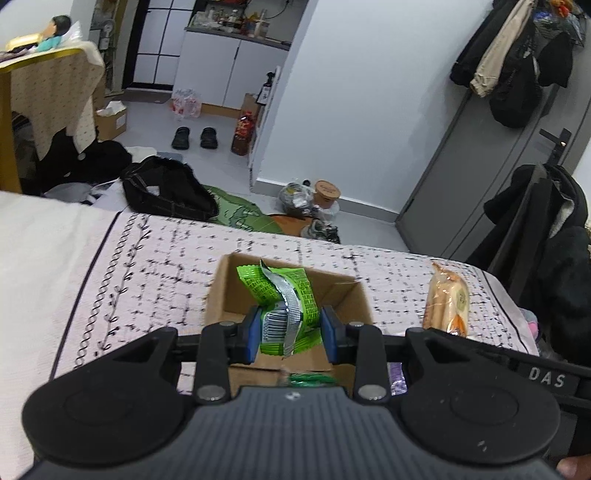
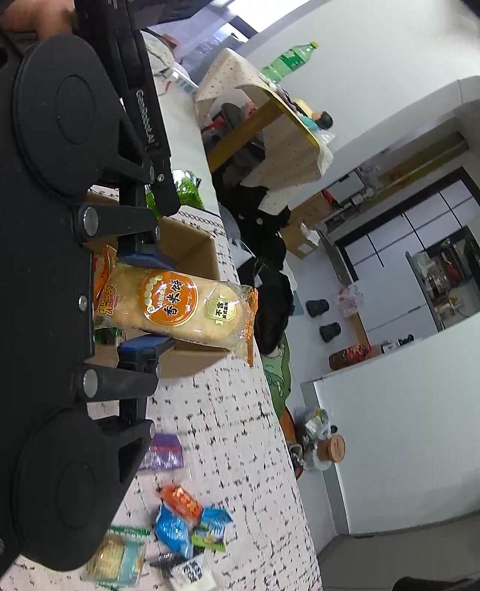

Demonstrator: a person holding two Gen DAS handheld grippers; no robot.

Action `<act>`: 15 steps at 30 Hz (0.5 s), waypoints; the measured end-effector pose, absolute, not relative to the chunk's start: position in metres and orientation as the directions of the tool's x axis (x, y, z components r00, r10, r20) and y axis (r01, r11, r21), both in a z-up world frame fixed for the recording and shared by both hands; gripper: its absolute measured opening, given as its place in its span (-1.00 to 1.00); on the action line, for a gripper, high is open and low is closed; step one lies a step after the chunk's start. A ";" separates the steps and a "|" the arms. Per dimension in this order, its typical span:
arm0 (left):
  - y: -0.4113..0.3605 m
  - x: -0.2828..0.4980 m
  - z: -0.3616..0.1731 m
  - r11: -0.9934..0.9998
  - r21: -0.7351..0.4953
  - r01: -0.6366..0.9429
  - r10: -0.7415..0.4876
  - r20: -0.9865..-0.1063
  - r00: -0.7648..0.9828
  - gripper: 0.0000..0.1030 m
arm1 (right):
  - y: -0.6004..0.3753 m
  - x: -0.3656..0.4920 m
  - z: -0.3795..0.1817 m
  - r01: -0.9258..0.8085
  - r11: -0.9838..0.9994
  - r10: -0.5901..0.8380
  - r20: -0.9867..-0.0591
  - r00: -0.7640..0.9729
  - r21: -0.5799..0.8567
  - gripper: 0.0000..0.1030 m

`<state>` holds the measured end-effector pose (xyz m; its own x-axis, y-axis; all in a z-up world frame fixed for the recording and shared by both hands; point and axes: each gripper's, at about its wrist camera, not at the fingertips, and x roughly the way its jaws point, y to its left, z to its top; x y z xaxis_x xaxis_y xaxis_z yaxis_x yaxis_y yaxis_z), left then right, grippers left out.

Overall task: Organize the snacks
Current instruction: 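Open both grippers to drop the packets into the box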

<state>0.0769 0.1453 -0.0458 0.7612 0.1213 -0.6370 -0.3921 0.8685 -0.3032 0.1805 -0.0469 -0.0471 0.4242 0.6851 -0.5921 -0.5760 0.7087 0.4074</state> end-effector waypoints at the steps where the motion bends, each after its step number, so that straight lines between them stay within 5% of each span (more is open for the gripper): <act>1: 0.149 0.076 -0.048 0.865 -0.304 -0.399 0.123 -0.642 0.757 -0.37 | -0.043 0.179 -0.047 -0.581 0.704 0.689 -0.593 0.418 0.408 -0.30; 15: 0.161 0.073 -0.075 0.842 -0.334 -0.423 0.096 -0.680 0.727 -0.35 | -0.016 0.178 -0.064 -0.611 0.688 0.682 -0.636 0.361 0.391 -0.30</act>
